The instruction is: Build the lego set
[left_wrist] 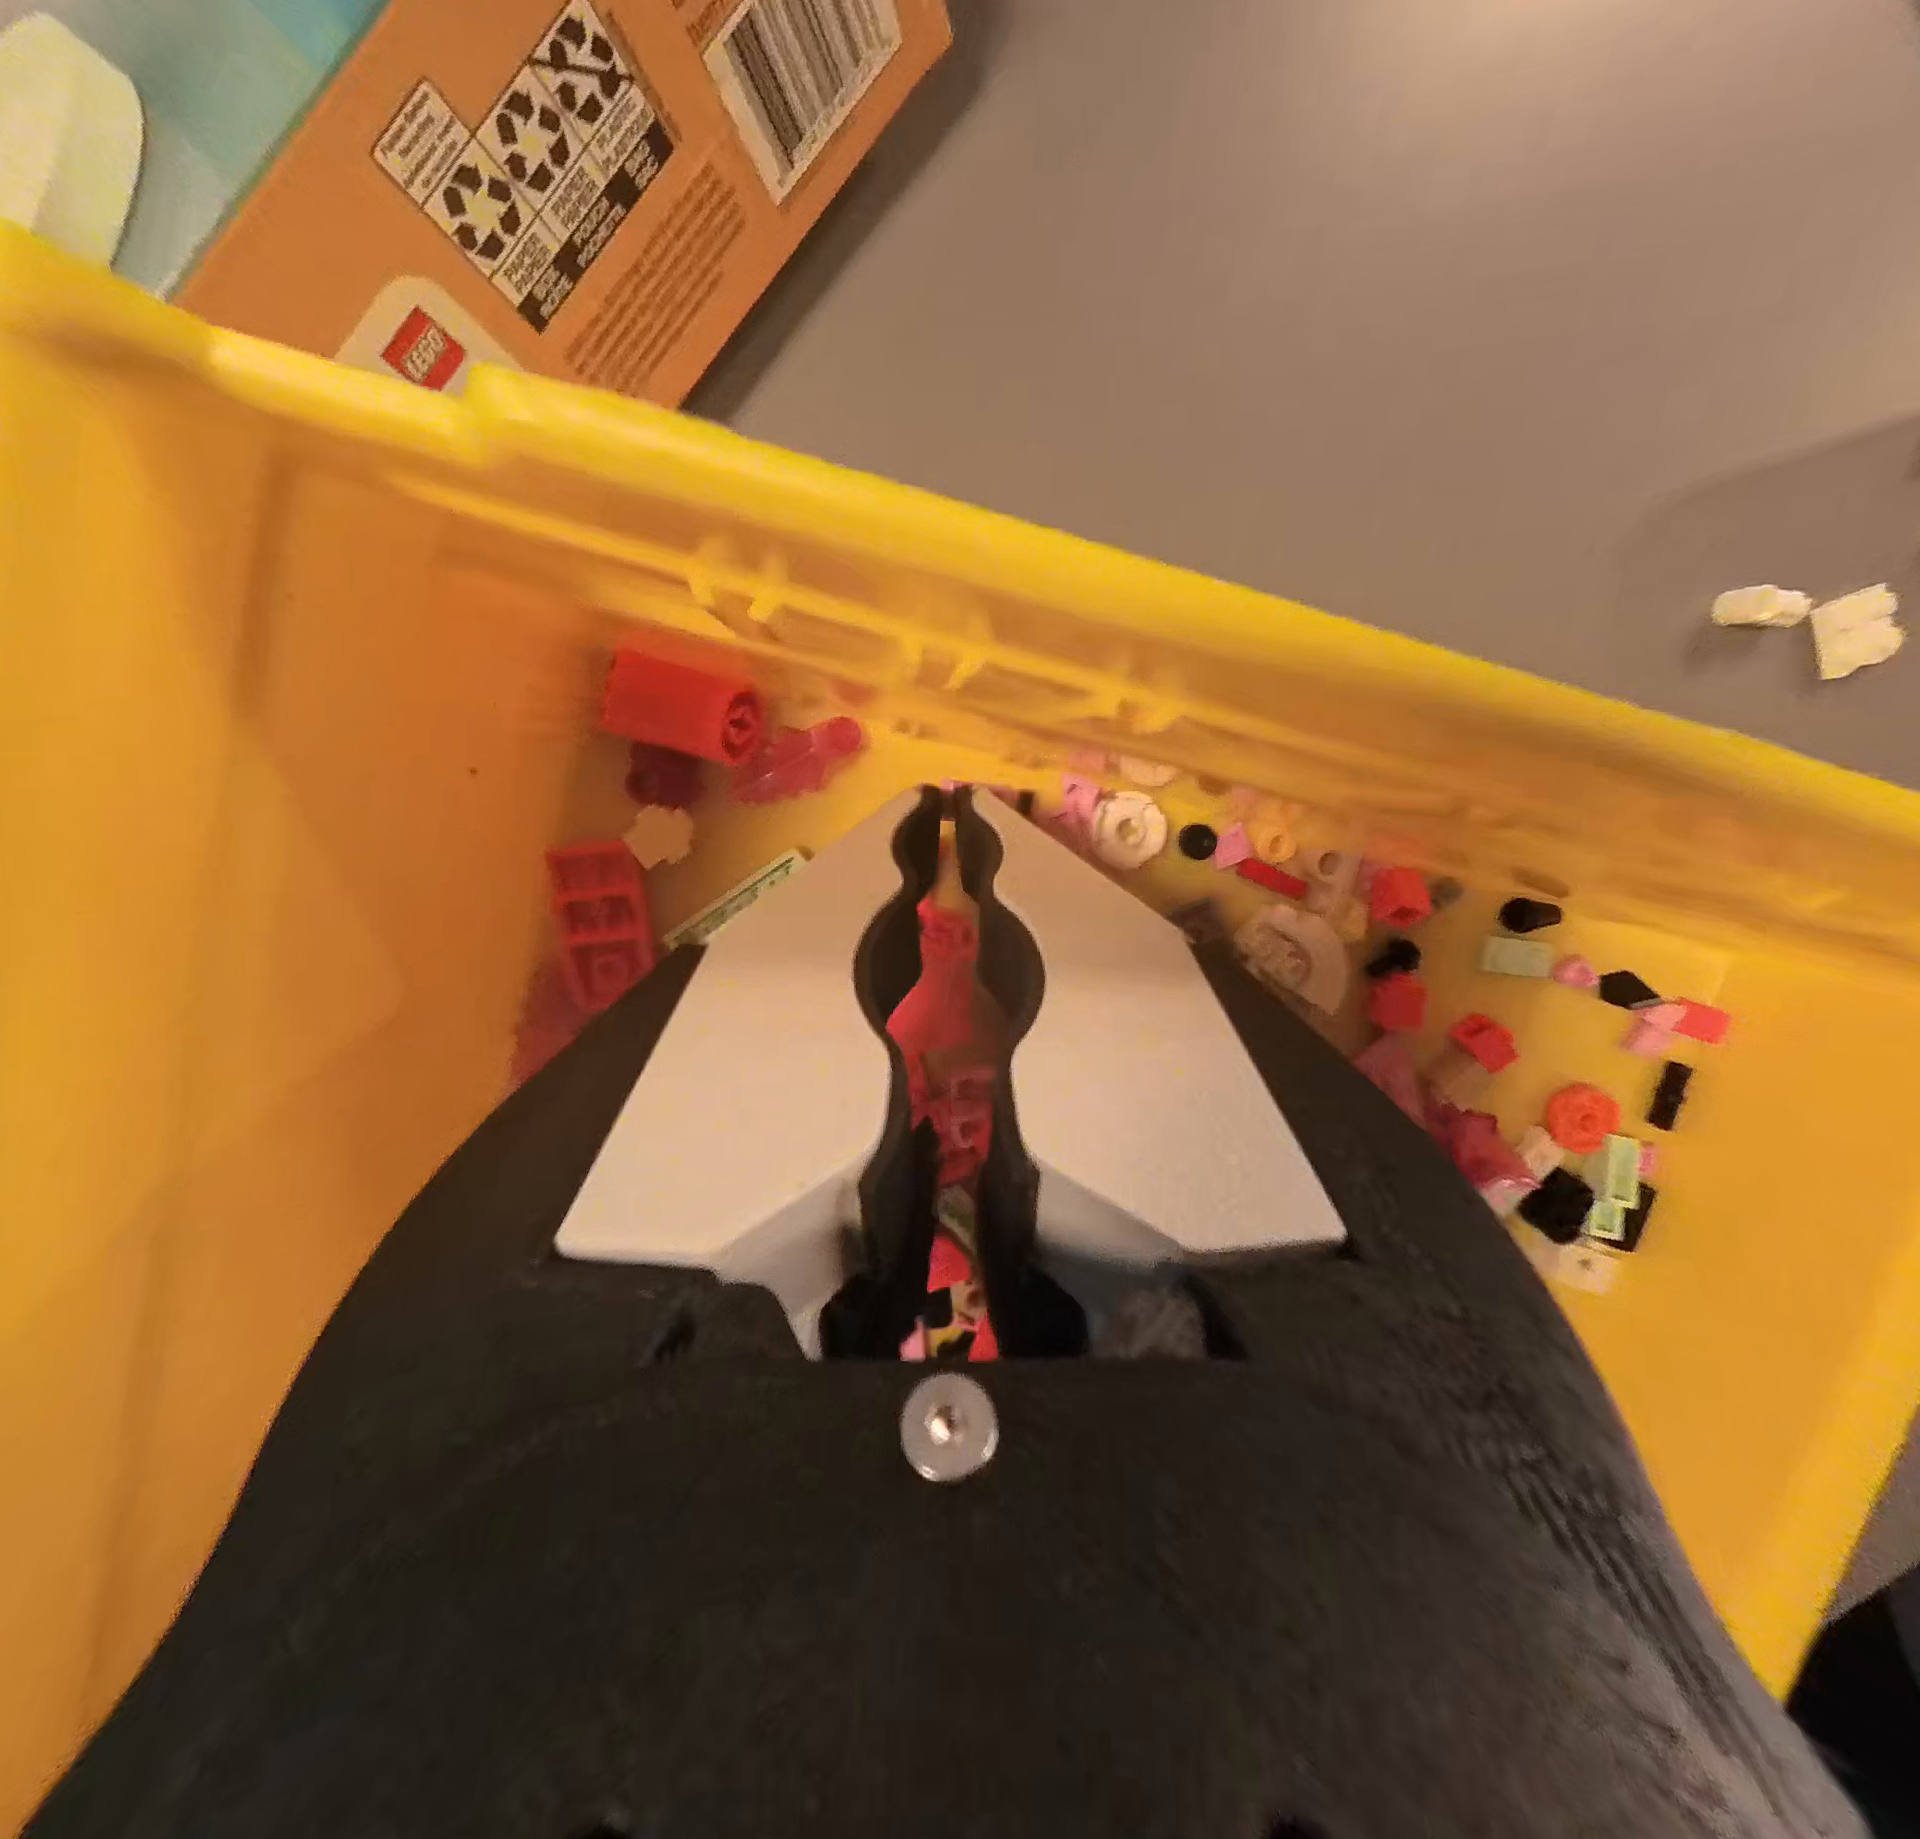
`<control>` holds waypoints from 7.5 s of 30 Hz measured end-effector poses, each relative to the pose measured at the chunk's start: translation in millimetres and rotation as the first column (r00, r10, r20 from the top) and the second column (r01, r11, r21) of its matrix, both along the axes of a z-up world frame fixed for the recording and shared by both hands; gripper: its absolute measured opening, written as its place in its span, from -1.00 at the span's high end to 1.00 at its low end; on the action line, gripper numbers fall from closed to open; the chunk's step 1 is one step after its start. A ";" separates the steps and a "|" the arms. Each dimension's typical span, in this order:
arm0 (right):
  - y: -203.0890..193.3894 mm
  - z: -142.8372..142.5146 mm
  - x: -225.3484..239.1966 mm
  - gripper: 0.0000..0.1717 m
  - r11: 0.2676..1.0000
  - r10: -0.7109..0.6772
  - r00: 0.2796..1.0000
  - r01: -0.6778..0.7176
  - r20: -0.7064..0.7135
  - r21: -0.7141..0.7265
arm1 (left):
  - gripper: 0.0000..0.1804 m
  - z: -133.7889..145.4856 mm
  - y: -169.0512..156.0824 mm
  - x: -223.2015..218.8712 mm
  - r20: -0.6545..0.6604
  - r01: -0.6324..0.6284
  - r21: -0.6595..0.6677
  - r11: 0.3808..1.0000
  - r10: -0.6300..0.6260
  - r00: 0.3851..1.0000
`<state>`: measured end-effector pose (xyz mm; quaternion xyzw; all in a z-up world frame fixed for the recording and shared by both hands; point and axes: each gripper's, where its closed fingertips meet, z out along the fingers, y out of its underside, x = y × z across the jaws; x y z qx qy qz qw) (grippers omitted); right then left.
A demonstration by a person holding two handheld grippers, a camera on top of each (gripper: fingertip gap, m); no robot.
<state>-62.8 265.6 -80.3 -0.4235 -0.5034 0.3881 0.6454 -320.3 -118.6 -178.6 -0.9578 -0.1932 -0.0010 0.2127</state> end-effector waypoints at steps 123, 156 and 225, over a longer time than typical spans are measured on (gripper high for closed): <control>-93.8 10.0 -7.7 0.72 0.960 0.279 0.960 -0.279 0.020 0.034 | 0.93 -9.5 -10.1 25.8 0.029 -0.275 -0.131 0.953 0.281 0.959; -104.9 63.1 -24.1 0.70 0.946 0.230 0.972 -0.210 -0.053 0.245 | 1.00 117.6 160.9 296.2 -0.139 0.223 0.712 0.666 -0.179 0.974; -207.0 -99.0 136.7 0.84 0.620 0.649 0.258 -0.725 0.716 -0.301 | 0.82 -16.8 180.4 400.4 -0.233 0.680 0.357 0.640 -0.644 0.729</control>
